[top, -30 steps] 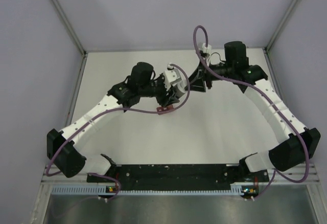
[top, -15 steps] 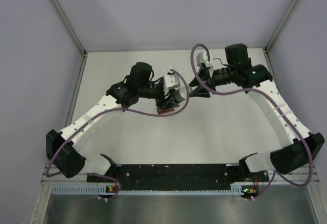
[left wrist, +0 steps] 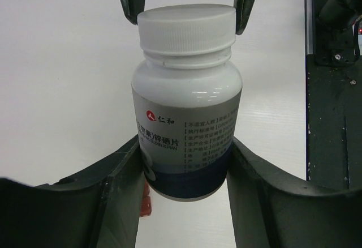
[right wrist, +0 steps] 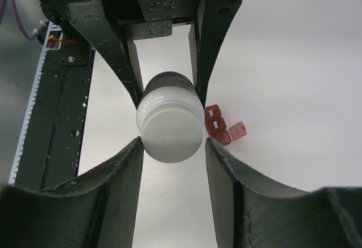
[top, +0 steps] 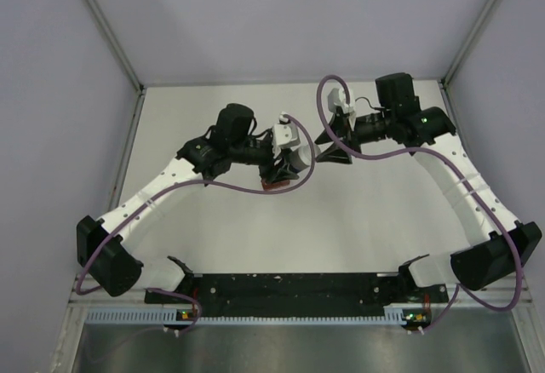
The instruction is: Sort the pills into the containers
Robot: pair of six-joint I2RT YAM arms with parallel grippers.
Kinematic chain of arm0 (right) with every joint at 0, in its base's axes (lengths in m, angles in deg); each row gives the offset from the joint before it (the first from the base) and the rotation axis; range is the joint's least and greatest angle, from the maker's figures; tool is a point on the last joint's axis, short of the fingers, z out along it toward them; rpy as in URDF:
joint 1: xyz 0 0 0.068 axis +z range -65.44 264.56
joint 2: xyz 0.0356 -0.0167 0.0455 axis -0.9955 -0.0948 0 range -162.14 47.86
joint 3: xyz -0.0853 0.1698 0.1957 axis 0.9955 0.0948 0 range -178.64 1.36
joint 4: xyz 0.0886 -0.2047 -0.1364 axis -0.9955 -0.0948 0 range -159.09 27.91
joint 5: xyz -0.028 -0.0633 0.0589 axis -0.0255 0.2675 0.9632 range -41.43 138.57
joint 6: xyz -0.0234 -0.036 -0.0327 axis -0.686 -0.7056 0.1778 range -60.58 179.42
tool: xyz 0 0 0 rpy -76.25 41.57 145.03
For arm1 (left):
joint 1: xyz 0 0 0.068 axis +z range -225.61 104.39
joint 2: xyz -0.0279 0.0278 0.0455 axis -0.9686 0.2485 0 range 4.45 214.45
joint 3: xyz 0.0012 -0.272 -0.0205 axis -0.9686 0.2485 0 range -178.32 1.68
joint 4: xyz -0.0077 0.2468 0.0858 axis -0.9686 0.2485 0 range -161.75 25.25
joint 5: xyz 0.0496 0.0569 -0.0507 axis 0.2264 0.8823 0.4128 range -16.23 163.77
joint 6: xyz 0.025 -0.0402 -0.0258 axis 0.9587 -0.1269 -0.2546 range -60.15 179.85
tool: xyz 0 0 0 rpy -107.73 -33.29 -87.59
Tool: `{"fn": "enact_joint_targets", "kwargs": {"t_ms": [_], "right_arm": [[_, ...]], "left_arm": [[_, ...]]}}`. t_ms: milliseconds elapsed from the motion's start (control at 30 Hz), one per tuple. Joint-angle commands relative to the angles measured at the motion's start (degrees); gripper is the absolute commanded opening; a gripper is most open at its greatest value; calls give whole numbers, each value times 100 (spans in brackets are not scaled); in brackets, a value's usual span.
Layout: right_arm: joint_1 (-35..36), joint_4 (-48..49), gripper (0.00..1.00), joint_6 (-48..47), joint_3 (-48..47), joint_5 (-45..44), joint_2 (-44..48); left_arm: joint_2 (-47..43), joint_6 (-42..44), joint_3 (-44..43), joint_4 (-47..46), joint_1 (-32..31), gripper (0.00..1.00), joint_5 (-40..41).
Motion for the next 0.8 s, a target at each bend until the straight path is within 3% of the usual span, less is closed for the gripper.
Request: {"fn": "enact_joint_targets", "kwargs": {"t_ms": [0, 300, 433, 533, 667, 767], "right_arm": [[-68, 346, 50, -73, -223, -334, 147], [-15, 408, 64, 164, -135, -326, 164], [-15, 417, 75, 401, -73, -229, 208], [-15, 495, 76, 621, 67, -167, 295], [-15, 908, 77, 1323, 304, -194, 454], [-7, 1566, 77, 2367, 427, -456, 489]], "left_arm": [[-92, -85, -138, 191, -28, 0, -288], [-22, -181, -217, 164, -28, 0, -218], [-74, -374, -156, -72, -28, 0, 124], [-74, -629, -121, -327, -28, 0, 502], [-4, -840, -182, -521, -28, 0, 977], [49, -832, -235, -583, -45, 0, 1249]]}}
